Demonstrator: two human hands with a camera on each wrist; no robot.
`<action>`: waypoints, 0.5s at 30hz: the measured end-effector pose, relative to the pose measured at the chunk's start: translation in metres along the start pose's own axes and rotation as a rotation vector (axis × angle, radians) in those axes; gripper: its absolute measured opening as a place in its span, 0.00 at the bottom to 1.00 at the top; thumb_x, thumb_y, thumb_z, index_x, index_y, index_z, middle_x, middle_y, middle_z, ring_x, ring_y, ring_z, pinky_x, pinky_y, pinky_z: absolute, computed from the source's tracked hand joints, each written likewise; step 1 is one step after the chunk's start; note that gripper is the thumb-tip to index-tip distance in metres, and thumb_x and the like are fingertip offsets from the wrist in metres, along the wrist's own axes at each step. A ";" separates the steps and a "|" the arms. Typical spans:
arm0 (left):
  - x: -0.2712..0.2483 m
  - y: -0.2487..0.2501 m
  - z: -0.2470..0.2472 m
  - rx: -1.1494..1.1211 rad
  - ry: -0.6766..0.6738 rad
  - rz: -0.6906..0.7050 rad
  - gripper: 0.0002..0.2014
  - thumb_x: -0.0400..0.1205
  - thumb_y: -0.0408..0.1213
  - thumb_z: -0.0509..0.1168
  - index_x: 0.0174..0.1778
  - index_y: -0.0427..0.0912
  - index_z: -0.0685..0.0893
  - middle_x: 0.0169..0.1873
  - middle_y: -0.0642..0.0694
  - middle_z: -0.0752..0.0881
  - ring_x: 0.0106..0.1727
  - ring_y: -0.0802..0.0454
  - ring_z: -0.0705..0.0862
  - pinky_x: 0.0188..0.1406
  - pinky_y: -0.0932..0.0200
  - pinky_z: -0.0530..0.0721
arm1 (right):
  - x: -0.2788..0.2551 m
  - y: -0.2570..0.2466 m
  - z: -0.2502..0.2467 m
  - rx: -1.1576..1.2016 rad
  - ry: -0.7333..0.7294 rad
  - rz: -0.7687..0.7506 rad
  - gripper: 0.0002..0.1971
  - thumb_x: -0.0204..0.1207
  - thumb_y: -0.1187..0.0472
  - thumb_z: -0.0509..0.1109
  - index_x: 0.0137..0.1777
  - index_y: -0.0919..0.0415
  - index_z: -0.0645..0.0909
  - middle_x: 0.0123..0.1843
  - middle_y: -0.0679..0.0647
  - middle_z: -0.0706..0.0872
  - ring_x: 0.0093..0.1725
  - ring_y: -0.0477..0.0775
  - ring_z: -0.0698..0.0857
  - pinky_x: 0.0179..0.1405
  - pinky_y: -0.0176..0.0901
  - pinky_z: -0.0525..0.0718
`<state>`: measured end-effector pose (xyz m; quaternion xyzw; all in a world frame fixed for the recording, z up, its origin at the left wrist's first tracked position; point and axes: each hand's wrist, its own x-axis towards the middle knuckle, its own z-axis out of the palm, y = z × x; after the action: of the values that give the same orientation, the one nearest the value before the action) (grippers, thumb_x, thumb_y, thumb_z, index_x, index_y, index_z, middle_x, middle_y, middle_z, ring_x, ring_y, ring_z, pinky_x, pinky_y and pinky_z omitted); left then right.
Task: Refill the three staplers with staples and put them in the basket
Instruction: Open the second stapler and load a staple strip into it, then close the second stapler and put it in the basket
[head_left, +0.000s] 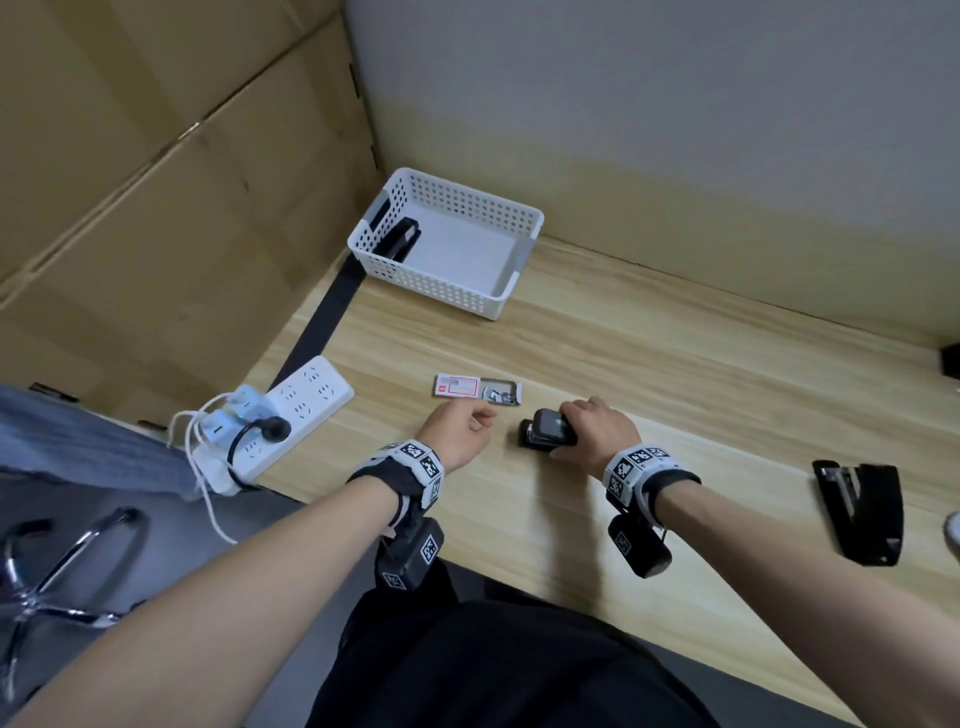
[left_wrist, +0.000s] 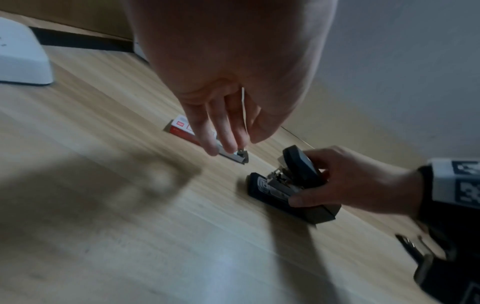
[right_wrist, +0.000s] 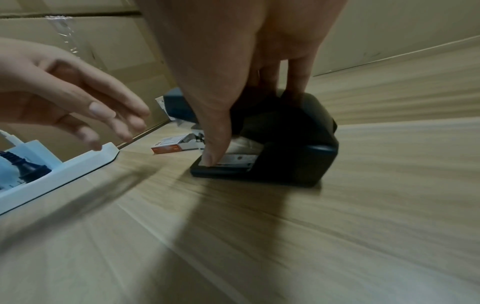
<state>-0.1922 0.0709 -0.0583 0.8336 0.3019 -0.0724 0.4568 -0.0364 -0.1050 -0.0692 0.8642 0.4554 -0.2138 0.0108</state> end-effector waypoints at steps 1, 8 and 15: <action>0.002 0.003 -0.001 0.055 -0.020 0.050 0.19 0.77 0.29 0.65 0.64 0.44 0.84 0.59 0.49 0.86 0.54 0.53 0.84 0.61 0.58 0.81 | 0.000 -0.002 0.000 0.026 -0.015 0.011 0.22 0.69 0.42 0.75 0.55 0.54 0.75 0.56 0.51 0.83 0.58 0.57 0.76 0.43 0.47 0.73; 0.017 0.041 0.037 0.494 -0.198 0.413 0.30 0.75 0.40 0.71 0.75 0.47 0.73 0.69 0.48 0.76 0.71 0.49 0.72 0.70 0.51 0.73 | -0.034 0.016 0.014 0.273 0.080 0.097 0.42 0.60 0.47 0.83 0.74 0.58 0.71 0.67 0.57 0.78 0.65 0.61 0.74 0.62 0.54 0.77; 0.033 0.079 0.074 0.947 -0.228 0.346 0.13 0.79 0.36 0.65 0.59 0.40 0.78 0.57 0.41 0.83 0.59 0.39 0.82 0.44 0.50 0.76 | -0.086 0.046 0.037 0.494 0.244 0.216 0.32 0.71 0.58 0.77 0.74 0.60 0.70 0.67 0.57 0.79 0.65 0.59 0.77 0.63 0.51 0.76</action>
<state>-0.1092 -0.0055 -0.0571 0.9736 0.0421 -0.2148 0.0646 -0.0558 -0.2077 -0.0784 0.9035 0.2927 -0.2102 -0.2321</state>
